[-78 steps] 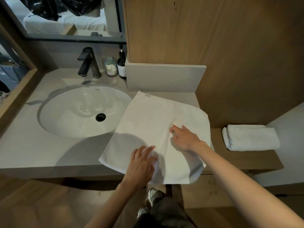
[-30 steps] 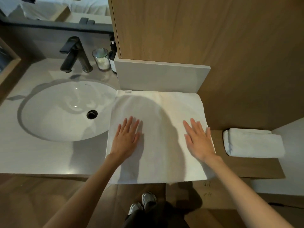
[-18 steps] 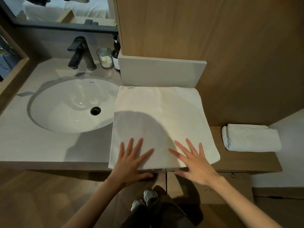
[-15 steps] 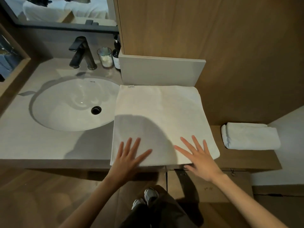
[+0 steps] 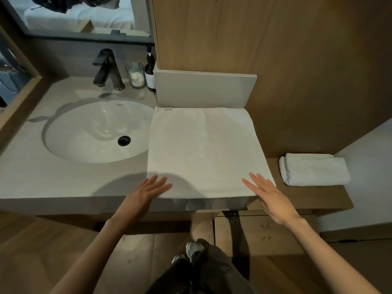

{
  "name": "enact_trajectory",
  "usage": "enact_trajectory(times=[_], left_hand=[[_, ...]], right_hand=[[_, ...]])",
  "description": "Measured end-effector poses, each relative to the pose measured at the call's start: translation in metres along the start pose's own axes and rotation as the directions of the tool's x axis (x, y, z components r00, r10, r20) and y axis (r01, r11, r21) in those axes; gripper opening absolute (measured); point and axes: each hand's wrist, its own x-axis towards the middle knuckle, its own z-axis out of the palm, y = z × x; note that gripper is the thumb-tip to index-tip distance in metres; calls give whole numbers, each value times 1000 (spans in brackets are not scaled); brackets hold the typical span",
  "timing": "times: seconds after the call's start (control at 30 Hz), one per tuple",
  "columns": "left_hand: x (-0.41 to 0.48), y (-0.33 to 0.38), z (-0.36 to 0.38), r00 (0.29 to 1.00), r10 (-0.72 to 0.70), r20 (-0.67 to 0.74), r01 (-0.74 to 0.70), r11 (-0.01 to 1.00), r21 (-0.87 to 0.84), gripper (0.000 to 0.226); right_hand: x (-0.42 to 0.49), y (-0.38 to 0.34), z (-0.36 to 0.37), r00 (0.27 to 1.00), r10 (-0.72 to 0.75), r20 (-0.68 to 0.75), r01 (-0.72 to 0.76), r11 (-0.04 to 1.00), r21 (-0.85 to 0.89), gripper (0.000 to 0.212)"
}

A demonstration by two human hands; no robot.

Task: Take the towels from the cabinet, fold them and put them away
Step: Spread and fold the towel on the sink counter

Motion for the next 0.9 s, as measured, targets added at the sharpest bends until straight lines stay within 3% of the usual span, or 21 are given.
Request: enact_trajectory(times=[0.13, 0.23, 0.37, 0.43, 0.5, 0.6, 0.73, 0.9], left_hand=[[-7, -8, -7, 997, -62, -55, 54, 989, -140, 56], [-13, -23, -10, 987, -109, -122, 75, 965, -253, 52], [-17, -38, -21, 941, -225, -252, 131, 930, -343, 39], [-11, -30, -34, 873, -430, -229, 273, 822, -501, 22], [-2, -20, -43, 794, -588, -152, 332, 630, -702, 12], [11, -16, -51, 773, -624, -115, 269, 486, -831, 6], [35, -12, -60, 744, -642, -188, 245, 523, -817, 17], [67, -27, -54, 687, -681, -255, 350, 618, -704, 22]], right_hand=[[-8, -3, 2, 990, 115, -81, -107, 990, 92, 72], [-10, -11, -5, 965, 214, -150, -184, 964, 194, 51], [-3, -23, -9, 892, 344, -292, -166, 852, 496, 23], [3, -29, -10, 809, 500, -310, -173, 706, 687, 17], [9, -32, -12, 748, 602, -279, -165, 576, 801, 18], [21, -32, -16, 721, 644, -255, -121, 480, 869, 17], [42, -33, -24, 690, 661, -295, -88, 481, 872, 13], [72, -35, -37, 673, 651, -350, -71, 528, 846, 13]])
